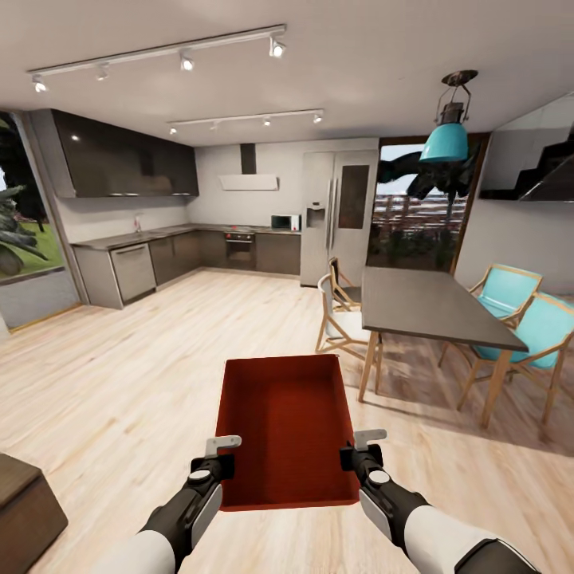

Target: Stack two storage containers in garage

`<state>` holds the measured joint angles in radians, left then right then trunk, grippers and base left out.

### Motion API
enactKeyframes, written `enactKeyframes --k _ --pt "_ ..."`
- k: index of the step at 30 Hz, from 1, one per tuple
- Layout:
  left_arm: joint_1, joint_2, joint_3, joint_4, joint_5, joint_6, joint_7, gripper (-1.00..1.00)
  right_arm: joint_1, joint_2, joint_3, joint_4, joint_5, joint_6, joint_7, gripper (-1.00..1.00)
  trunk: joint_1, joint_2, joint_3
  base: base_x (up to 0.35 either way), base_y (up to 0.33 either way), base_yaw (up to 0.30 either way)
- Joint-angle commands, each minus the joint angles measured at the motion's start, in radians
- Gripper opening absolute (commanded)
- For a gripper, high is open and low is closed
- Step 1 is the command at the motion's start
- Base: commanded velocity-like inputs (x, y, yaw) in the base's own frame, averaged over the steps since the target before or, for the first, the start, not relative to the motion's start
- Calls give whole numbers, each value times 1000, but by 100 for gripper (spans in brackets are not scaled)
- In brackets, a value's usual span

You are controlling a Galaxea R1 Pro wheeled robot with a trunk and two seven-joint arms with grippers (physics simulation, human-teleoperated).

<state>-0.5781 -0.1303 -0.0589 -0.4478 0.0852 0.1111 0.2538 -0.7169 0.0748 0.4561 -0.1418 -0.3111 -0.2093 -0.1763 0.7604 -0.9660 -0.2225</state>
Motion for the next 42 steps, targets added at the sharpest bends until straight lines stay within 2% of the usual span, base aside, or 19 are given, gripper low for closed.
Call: enactKeyframes --k 1,42 --pt "0 27 28 -6 -15 -8 59 -100 -1 0 -46 1 -40 -1 0 -100 0 -1 -1 0 0 -290" --pt "0 27 28 -6 -16 -8 59 -100 -1 0 -46 1 -40 -1 0 -100 0 -1 -1 0 0 -290"
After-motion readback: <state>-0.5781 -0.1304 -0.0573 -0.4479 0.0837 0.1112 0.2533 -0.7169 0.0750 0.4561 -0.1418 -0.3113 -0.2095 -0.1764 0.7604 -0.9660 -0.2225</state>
